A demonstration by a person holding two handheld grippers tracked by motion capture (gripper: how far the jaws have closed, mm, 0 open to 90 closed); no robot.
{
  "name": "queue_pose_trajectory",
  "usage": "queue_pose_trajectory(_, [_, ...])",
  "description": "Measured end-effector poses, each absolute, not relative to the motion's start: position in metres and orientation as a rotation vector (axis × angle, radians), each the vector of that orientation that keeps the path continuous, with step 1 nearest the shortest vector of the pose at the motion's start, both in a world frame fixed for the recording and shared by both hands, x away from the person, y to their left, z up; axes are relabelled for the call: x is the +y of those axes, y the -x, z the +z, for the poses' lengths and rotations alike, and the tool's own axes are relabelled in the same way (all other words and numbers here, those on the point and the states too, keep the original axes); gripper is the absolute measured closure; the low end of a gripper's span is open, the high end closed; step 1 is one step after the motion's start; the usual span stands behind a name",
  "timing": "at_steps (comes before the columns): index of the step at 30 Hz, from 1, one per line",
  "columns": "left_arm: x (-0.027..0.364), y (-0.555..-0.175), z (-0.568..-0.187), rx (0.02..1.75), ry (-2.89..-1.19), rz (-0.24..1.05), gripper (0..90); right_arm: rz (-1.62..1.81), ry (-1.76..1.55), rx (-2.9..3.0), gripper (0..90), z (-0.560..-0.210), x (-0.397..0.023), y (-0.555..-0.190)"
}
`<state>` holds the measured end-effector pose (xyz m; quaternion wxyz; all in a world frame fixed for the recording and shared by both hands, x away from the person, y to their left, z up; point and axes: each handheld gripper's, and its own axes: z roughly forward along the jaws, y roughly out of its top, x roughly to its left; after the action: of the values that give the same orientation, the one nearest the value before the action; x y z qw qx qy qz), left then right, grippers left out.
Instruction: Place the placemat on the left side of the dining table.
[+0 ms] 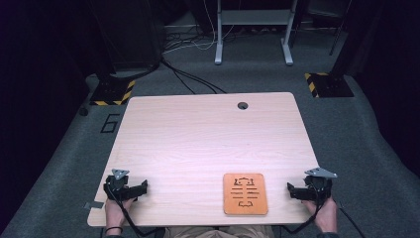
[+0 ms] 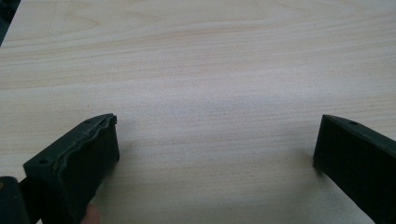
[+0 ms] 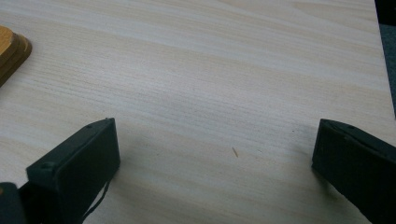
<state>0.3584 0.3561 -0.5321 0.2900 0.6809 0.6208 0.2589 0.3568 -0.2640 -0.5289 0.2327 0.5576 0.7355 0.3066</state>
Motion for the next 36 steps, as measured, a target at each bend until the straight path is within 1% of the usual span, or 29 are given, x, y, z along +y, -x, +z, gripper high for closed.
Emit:
queue_pose_trajectory(7, [0.356, -0.358, -0.532, 1.656, -1.817, 0.692, 0.0, 0.831, -1.530, 2.020, 0.0, -0.528, -0.261, -0.357])
queue_pose_trajectory(17, [0.356, -0.359, -0.532, 1.656, -1.817, 0.692, 0.0, 0.916, -1.563, 2.025, 1.1, -0.526, -0.266, -0.355])
queue_pose_trajectory(26, [0.356, -0.359, -0.532, 1.656, -1.817, 0.693, 0.0, 0.868, -1.527, 2.042, 1.0, -0.527, -0.260, -0.355])
queue_pose_trajectory(36, [0.356, -0.359, -0.532, 1.657, -1.817, 0.693, 0.0, 0.938, -1.522, 2.064, 0.6, -0.523, -0.253, -0.350])
